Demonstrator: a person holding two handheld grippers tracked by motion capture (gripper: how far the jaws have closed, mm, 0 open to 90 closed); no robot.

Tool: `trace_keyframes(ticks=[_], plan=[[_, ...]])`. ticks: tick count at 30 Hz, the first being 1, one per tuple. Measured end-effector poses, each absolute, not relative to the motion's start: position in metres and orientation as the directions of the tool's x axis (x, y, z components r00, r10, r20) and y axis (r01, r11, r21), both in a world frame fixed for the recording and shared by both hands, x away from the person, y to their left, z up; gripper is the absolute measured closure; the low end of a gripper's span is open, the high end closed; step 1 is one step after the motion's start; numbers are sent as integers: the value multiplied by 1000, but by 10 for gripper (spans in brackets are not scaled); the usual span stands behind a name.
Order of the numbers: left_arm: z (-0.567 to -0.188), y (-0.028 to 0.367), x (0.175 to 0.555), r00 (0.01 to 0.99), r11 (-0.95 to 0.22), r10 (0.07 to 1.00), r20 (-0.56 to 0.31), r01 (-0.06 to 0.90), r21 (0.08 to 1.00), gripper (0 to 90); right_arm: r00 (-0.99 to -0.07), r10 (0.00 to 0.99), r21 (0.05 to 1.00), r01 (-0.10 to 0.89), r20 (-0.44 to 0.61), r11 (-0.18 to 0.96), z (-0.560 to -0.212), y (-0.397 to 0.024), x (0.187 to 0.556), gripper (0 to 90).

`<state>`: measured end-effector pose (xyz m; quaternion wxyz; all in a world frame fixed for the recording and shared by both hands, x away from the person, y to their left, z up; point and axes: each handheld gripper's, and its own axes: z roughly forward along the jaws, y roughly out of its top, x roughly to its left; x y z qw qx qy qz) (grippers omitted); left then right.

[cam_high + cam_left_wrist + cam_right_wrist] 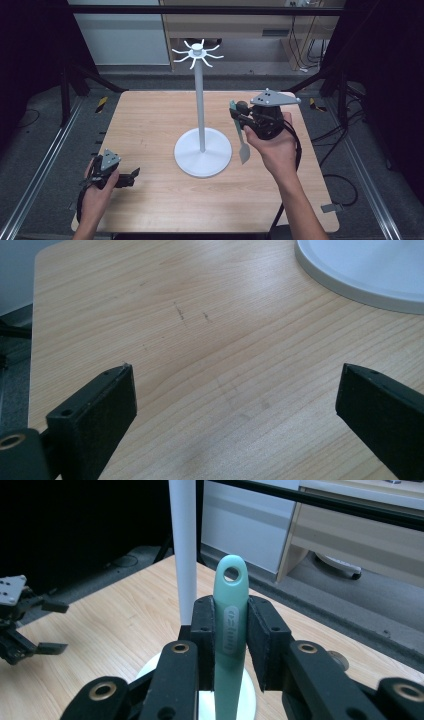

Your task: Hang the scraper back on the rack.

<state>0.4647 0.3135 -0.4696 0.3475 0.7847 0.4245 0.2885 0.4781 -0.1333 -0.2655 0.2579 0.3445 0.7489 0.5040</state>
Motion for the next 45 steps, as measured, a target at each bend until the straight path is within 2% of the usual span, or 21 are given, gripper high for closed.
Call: trace_keyframes(ticks=[22, 45], plan=[[-469, 316, 465, 466, -393, 870, 160, 460, 796, 27, -646, 763, 973, 158, -30, 171, -221, -119, 466, 747], [-468, 316, 464, 463, -388, 872, 157, 460, 798, 25, -634, 770, 973, 125, -71, 193, -200, -111, 472, 747]])
